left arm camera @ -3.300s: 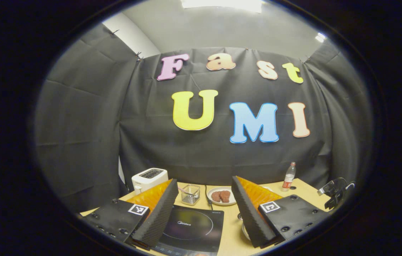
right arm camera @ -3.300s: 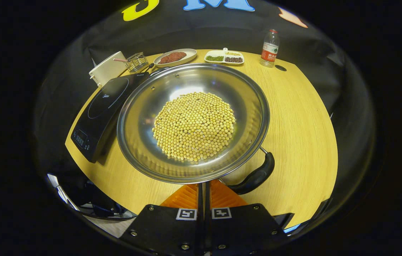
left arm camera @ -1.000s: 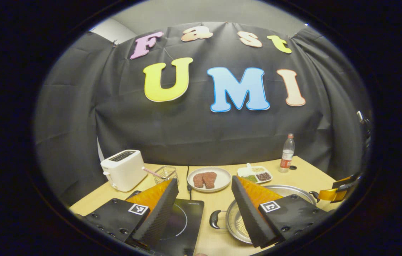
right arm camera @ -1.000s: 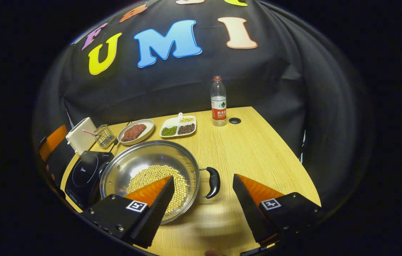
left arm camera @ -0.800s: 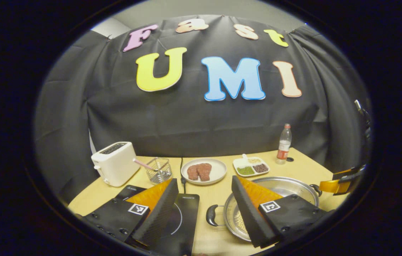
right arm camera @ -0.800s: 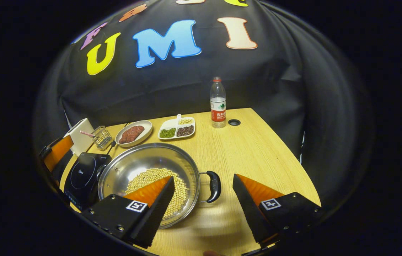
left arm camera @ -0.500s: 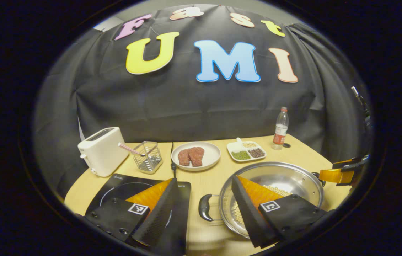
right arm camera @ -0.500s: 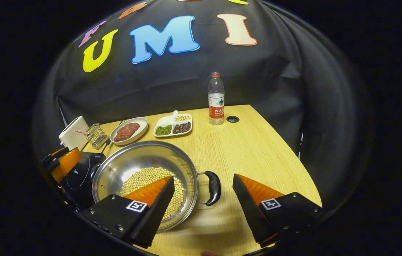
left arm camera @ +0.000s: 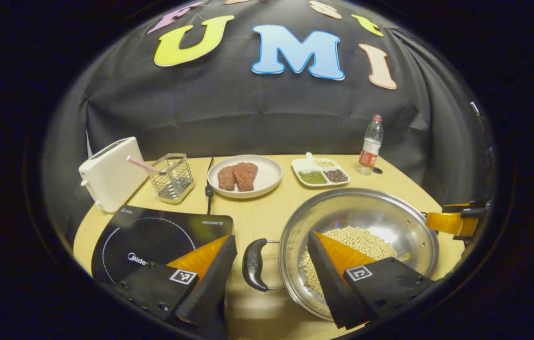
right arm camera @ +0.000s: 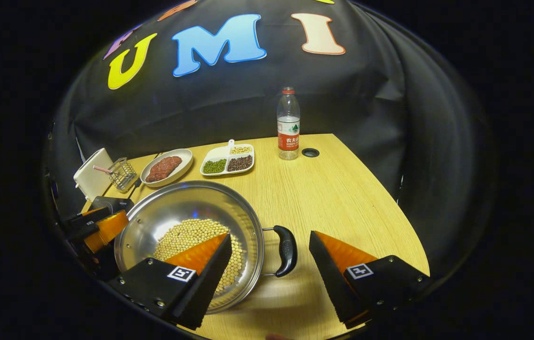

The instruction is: First push the handle of the pot to place it horizontally, then grasp the pot with both hands and set it on the induction cooktop.

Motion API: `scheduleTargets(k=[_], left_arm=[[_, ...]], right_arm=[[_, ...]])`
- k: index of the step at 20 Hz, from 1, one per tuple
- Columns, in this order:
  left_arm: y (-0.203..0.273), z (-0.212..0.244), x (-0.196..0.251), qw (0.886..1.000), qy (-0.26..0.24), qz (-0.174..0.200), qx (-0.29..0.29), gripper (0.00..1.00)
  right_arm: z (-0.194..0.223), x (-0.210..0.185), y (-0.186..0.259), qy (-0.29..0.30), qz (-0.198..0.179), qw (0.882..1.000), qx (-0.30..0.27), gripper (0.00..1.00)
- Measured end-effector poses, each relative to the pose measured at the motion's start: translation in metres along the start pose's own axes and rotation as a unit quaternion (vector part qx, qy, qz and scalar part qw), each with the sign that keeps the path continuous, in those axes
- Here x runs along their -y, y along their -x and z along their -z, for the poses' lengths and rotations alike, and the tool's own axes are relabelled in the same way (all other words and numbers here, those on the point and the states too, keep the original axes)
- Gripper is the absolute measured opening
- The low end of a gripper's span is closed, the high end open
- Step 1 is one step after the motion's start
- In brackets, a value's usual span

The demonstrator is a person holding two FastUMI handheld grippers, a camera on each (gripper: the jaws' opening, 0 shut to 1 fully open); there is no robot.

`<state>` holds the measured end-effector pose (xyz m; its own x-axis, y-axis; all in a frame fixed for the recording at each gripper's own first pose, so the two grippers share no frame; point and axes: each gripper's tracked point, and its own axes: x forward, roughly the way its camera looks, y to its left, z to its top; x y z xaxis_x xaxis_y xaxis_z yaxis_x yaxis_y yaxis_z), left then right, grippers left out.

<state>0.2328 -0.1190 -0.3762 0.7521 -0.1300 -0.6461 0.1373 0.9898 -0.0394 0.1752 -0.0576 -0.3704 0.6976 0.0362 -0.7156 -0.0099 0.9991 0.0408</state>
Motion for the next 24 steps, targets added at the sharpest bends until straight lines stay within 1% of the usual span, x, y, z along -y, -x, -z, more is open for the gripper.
scheduleTargets(k=[3, 6, 7, 9, 10, 11, 12, 13, 14, 15, 16, 17, 18, 19, 20, 21, 22, 23, 24], left_arm=[[-0.008, 0.014, 0.002, 1.000, -0.003, 0.005, -0.026, 0.99], [-0.014, 0.023, 0.000, 0.999, 0.001, 0.002, -0.042, 0.99], [-0.015, 0.024, -0.002, 0.999, 0.001, 0.000, -0.046, 1.00], [-0.016, 0.028, -0.004, 0.999, 0.001, -0.003, -0.053, 0.99], [-0.018, 0.030, -0.006, 0.998, 0.000, -0.004, -0.056, 0.93], [-0.019, 0.029, -0.007, 0.998, -0.002, -0.004, -0.057, 0.87], [-0.020, 0.029, -0.007, 0.998, -0.003, -0.002, -0.057, 0.84], [-0.020, 0.028, -0.008, 0.998, -0.005, -0.004, -0.058, 0.84], [-0.021, 0.028, -0.011, 0.998, -0.008, -0.007, -0.056, 0.84], [-0.021, 0.026, -0.013, 0.998, -0.008, -0.011, -0.056, 0.83], [-0.022, 0.028, -0.013, 0.998, -0.007, -0.011, -0.056, 0.87], [-0.021, 0.029, -0.015, 0.998, -0.006, -0.014, -0.058, 0.81], [-0.023, 0.031, -0.014, 0.998, -0.005, -0.013, -0.060, 0.75], [-0.023, 0.032, -0.014, 0.998, -0.004, -0.013, -0.062, 0.78], [-0.022, 0.034, -0.015, 0.998, -0.003, -0.013, -0.064, 0.71], [-0.023, 0.034, -0.014, 0.998, -0.003, -0.013, -0.065, 0.76], [-0.023, 0.035, -0.014, 0.998, -0.004, -0.013, -0.064, 0.69], [-0.022, 0.036, -0.012, 0.998, -0.005, -0.008, -0.065, 0.76], [-0.025, 0.035, -0.012, 0.998, -0.005, -0.009, -0.064, 0.74]], right_arm=[[0.002, 0.000, -0.006, 0.002, 0.004, 1.000, -0.004, 1.00], [0.006, 0.000, -0.013, 0.007, 0.007, 1.000, -0.010, 1.00], [0.007, 0.000, -0.015, 0.009, 0.008, 1.000, -0.012, 1.00], [0.010, 0.001, -0.019, 0.013, 0.011, 1.000, -0.018, 1.00], [0.011, 0.001, -0.020, 0.013, 0.012, 1.000, -0.020, 1.00], [0.011, 0.003, -0.020, 0.014, 0.017, 1.000, -0.021, 0.97], [0.012, 0.003, -0.021, 0.015, 0.017, 0.999, -0.023, 0.84], [0.013, 0.002, -0.021, 0.015, 0.016, 0.999, -0.023, 0.83], [0.013, 0.007, -0.023, 0.016, 0.025, 0.999, -0.021, 0.83], [0.010, 0.008, -0.024, 0.014, 0.028, 0.999, -0.018, 0.85], [0.011, 0.007, -0.024, 0.009, 0.028, 0.999, -0.020, 0.59], [0.013, 0.007, -0.024, 0.005, 0.028, 0.999, -0.026, 0.58], [0.015, 0.007, -0.025, 0.001, 0.027, 0.999, -0.030, 0.61], [0.015, 0.007, -0.025, 0.000, 0.028, 0.999, -0.031, 0.61], [0.016, 0.006, -0.026, 0.002, 0.028, 0.999, -0.032, 0.61], [0.017, 0.006, -0.027, 0.005, 0.028, 0.999, -0.034, 0.61], [0.021, 0.006, -0.029, 0.008, 0.028, 0.999, -0.042, 0.61], [0.025, 0.006, -0.029, 0.013, 0.028, 0.998, -0.051, 0.62], [0.026, 0.006, -0.028, 0.015, 0.028, 0.998, -0.051, 0.63]])
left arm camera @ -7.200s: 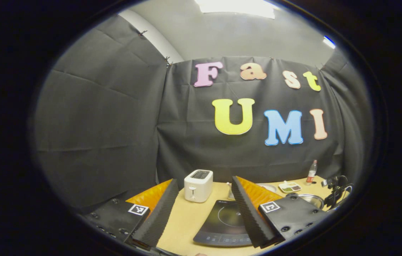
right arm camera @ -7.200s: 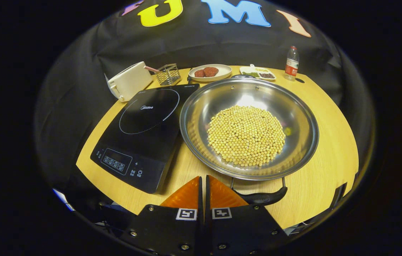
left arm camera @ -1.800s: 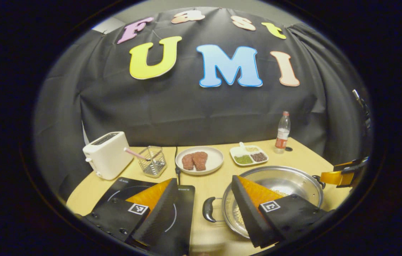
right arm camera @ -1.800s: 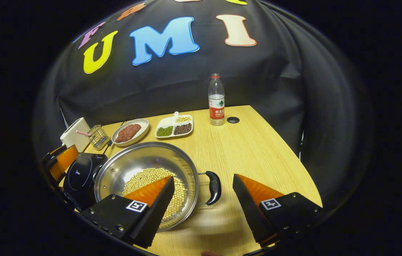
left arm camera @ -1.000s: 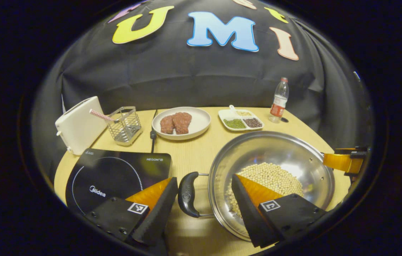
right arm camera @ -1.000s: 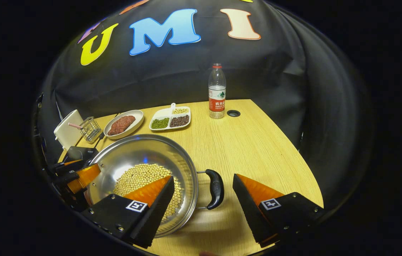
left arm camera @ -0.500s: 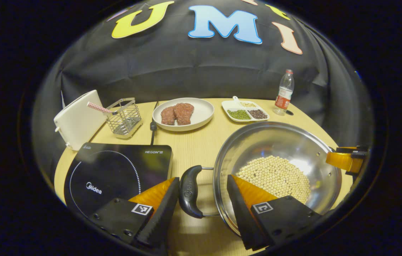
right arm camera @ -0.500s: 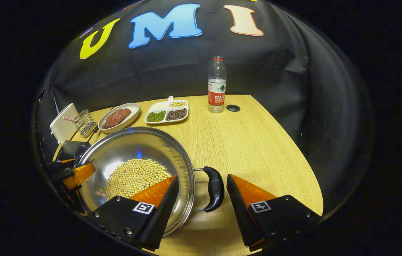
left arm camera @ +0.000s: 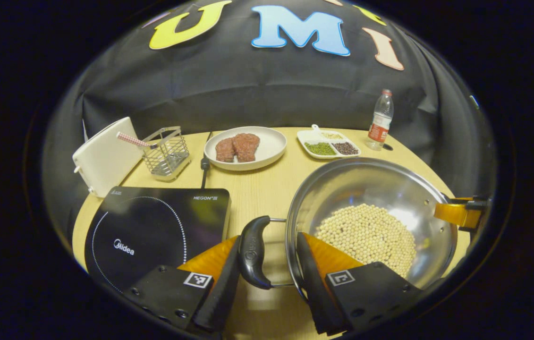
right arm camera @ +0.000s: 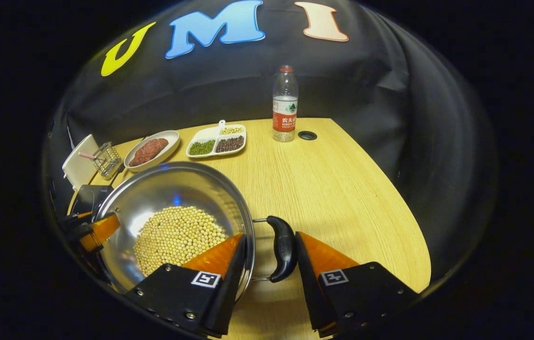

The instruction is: First push the handle of the pot to place it horizontally, then grasp the pot with both hands and set it on the induction cooktop.

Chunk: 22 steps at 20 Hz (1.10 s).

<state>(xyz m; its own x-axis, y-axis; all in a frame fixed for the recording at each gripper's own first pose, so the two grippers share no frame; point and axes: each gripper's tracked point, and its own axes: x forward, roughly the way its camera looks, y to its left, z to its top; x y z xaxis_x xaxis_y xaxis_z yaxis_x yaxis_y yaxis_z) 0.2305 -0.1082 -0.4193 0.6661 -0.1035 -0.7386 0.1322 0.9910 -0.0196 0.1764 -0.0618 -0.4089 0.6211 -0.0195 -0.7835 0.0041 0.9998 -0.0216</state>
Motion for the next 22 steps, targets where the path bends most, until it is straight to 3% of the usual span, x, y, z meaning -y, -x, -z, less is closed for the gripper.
scheduleTargets(k=[2, 5, 6, 7, 10, 11, 12, 16, 22], left_arm=[[0.001, 0.000, -0.001, 1.000, 0.003, 0.000, 0.002, 0.77], [0.001, -0.001, 0.000, 1.000, 0.000, 0.003, 0.003, 0.70], [0.001, -0.001, -0.001, 1.000, -0.001, 0.003, 0.003, 0.65], [0.000, -0.002, 0.000, 1.000, -0.001, 0.002, 0.005, 0.69], [0.002, -0.001, -0.001, 1.000, -0.012, -0.002, 0.009, 0.64], [0.005, -0.001, -0.001, 1.000, -0.013, -0.002, 0.010, 0.68], [0.006, 0.000, -0.002, 1.000, -0.011, -0.003, 0.010, 0.63], [0.021, -0.010, -0.004, 1.000, -0.015, -0.004, 0.027, 0.72], [0.042, -0.017, -0.014, 0.999, -0.014, 0.004, 0.037, 0.63]], right_arm=[[-0.001, -0.001, 0.001, 0.002, -0.001, 1.000, -0.001, 0.63], [-0.001, -0.001, 0.000, 0.002, -0.004, 1.000, -0.006, 0.52], [-0.001, -0.001, 0.000, 0.008, -0.002, 1.000, -0.005, 0.52], [-0.002, -0.001, 0.001, 0.015, 0.002, 1.000, -0.003, 0.52], [0.001, -0.002, 0.004, 0.026, 0.006, 1.000, 0.000, 0.51], [0.001, -0.003, 0.005, 0.028, 0.006, 1.000, -0.002, 0.51], [0.000, -0.003, 0.007, 0.029, 0.006, 1.000, 0.001, 0.51], [-0.008, -0.004, 0.022, 0.029, 0.008, 0.999, 0.011, 0.51], [-0.012, -0.015, 0.048, 0.026, 0.014, 0.999, 0.015, 0.51]])
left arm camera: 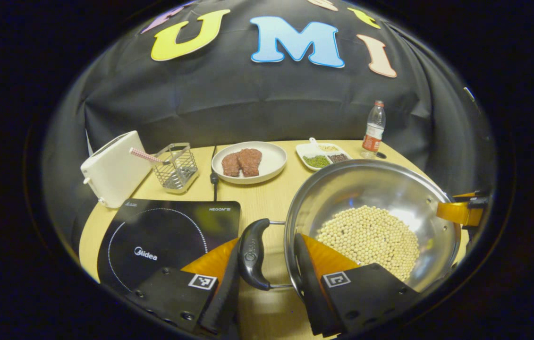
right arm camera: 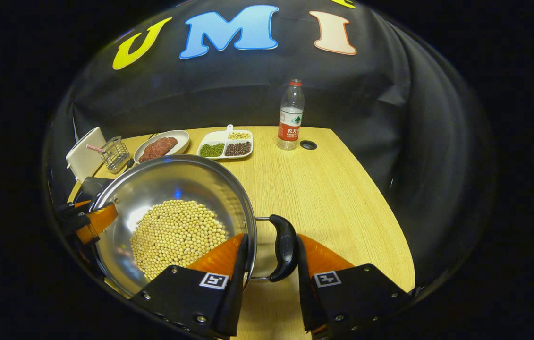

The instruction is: First push the handle of the pot to place it horizontally, then grasp the pot with both hands and set it on the induction cooktop.

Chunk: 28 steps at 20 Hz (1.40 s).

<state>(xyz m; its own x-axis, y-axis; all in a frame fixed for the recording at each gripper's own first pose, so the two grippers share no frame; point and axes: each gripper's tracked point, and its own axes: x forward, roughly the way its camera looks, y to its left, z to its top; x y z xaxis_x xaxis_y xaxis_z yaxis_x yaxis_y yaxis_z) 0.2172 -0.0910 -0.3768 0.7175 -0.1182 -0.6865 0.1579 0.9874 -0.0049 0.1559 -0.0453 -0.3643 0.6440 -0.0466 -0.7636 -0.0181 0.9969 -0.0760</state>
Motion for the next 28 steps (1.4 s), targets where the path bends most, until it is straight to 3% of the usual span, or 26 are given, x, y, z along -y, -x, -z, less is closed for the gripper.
scheduleTargets(k=[1, 3, 4, 12, 13, 15, 16, 17, 20, 22, 23, 24, 27, 28], left_arm=[[0.003, 0.000, -0.004, 1.000, 0.000, 0.000, 0.000, 0.67], [0.009, 0.000, -0.013, 1.000, 0.001, 0.000, 0.001, 0.67], [0.013, -0.001, -0.018, 1.000, 0.000, -0.001, 0.003, 0.63], [0.032, -0.005, -0.064, 1.000, -0.003, -0.008, 0.017, 0.63], [0.033, -0.005, -0.071, 1.000, -0.004, -0.008, 0.019, 0.70], [0.037, -0.003, -0.083, 1.000, -0.003, -0.006, 0.019, 0.63], [0.039, -0.002, -0.090, 1.000, -0.001, -0.005, 0.021, 0.68], [0.040, -0.003, -0.096, 1.000, -0.001, -0.004, 0.023, 0.63], [0.049, -0.002, -0.119, 1.000, -0.002, -0.004, 0.025, 0.68], [0.051, -0.002, -0.135, 1.000, -0.003, -0.006, 0.027, 0.63], [0.053, -0.002, -0.142, 1.000, -0.003, -0.008, 0.028, 0.68], [0.055, -0.001, -0.150, 1.000, -0.004, -0.010, 0.028, 0.63], [0.061, 0.002, -0.172, 0.999, -0.003, -0.016, 0.027, 0.67], [0.063, 0.003, -0.180, 0.999, -0.001, -0.020, 0.028, 0.63]], right_arm=[[0.001, -0.003, 0.004, 0.000, 0.000, 1.000, -0.001, 0.51], [0.002, -0.011, 0.011, 0.000, -0.002, 1.000, -0.001, 0.51], [0.002, -0.015, 0.012, -0.001, -0.002, 1.000, -0.001, 0.51], [0.002, -0.059, 0.030, -0.007, -0.008, 1.000, 0.001, 0.51], [0.002, -0.064, 0.032, -0.008, -0.008, 1.000, 0.001, 0.51], [0.002, -0.076, 0.037, -0.008, -0.005, 1.000, 0.004, 0.51], [0.002, -0.081, 0.040, -0.007, -0.003, 1.000, 0.006, 0.51], [0.001, -0.087, 0.043, -0.008, -0.002, 1.000, 0.008, 0.51], [0.001, -0.107, 0.048, -0.009, -0.003, 1.000, 0.010, 0.51], [0.001, -0.121, 0.052, -0.010, -0.006, 1.000, 0.012, 0.51], [0.001, -0.128, 0.053, -0.008, -0.007, 1.000, 0.012, 0.51], [0.001, -0.135, 0.055, -0.007, -0.008, 1.000, 0.012, 0.51], [0.000, -0.155, 0.057, -0.004, -0.015, 1.000, 0.009, 0.51], [0.001, -0.162, 0.057, -0.003, -0.019, 1.000, 0.007, 0.51]])
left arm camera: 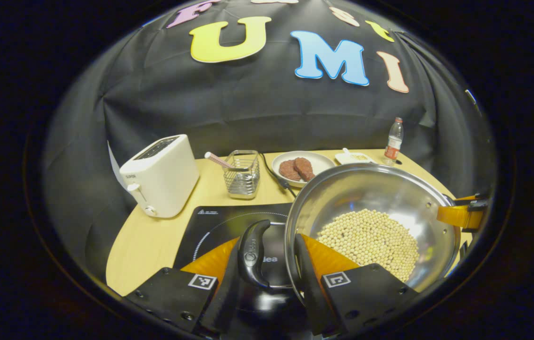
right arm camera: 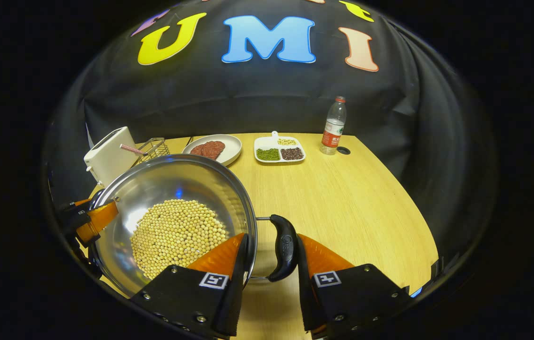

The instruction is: First push the handle of the pot to place it horizontally, then grasp the pot with both hands and set it on the induction cooktop.

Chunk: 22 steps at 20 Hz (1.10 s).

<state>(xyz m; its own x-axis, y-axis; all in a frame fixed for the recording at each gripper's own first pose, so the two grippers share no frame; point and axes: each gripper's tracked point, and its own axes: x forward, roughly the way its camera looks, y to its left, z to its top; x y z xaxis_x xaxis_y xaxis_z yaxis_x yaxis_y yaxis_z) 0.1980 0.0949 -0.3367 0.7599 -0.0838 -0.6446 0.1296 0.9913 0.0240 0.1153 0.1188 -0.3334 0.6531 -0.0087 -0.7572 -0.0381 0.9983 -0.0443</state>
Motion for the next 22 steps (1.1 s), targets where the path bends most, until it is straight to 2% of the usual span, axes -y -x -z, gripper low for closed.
scheduleTargets(k=[3, 4, 6, 7, 8, 11, 13, 14, 15, 18, 19, 21, 22], left_arm=[[0.002, 0.006, -0.023, 1.000, 0.007, -0.010, -0.004, 0.63], [0.005, 0.008, -0.032, 1.000, 0.009, -0.013, -0.005, 0.67], [0.006, 0.010, -0.047, 1.000, 0.012, -0.020, -0.006, 0.67], [0.007, 0.010, -0.053, 1.000, 0.012, -0.024, -0.007, 0.63], [0.007, 0.012, -0.062, 1.000, 0.012, -0.028, -0.007, 0.67], [0.003, 0.012, -0.081, 0.999, 0.016, -0.035, -0.009, 0.67], [0.001, 0.013, -0.092, 0.999, 0.018, -0.038, -0.011, 0.63], [-0.001, 0.013, -0.096, 0.999, 0.017, -0.040, -0.012, 0.68], [-0.003, 0.013, -0.101, 0.999, 0.016, -0.042, -0.013, 0.63], [-0.008, 0.015, -0.114, 0.999, 0.015, -0.047, -0.017, 0.63], [-0.010, 0.014, -0.118, 0.999, 0.017, -0.049, -0.017, 0.67], [-0.013, 0.015, -0.126, 0.998, 0.019, -0.051, -0.018, 0.63], [-0.016, 0.018, -0.130, 0.998, 0.020, -0.053, -0.019, 0.68]], right_arm=[[-0.001, -0.022, 0.001, 0.008, -0.008, 1.000, 0.000, 0.51], [-0.001, -0.029, 0.001, 0.011, -0.011, 1.000, 0.001, 0.51], [-0.003, -0.043, -0.001, 0.016, -0.020, 1.000, 0.001, 0.51], [-0.003, -0.050, -0.001, 0.018, -0.024, 1.000, 0.000, 0.51], [-0.004, -0.056, -0.002, 0.019, -0.027, 0.999, 0.000, 0.51], [-0.009, -0.073, -0.005, 0.025, -0.036, 0.999, 0.002, 0.51], [-0.012, -0.082, -0.007, 0.027, -0.041, 0.999, 0.005, 0.51], [-0.013, -0.086, -0.009, 0.029, -0.043, 0.999, 0.006, 0.51], [-0.014, -0.090, -0.011, 0.030, -0.046, 0.998, 0.005, 0.51], [-0.015, -0.103, -0.016, 0.030, -0.052, 0.998, 0.005, 0.51], [-0.017, -0.107, -0.017, 0.029, -0.053, 0.998, 0.008, 0.51], [-0.017, -0.114, -0.020, 0.032, -0.057, 0.998, 0.010, 0.51], [-0.018, -0.119, -0.022, 0.033, -0.060, 0.998, 0.009, 0.51]])
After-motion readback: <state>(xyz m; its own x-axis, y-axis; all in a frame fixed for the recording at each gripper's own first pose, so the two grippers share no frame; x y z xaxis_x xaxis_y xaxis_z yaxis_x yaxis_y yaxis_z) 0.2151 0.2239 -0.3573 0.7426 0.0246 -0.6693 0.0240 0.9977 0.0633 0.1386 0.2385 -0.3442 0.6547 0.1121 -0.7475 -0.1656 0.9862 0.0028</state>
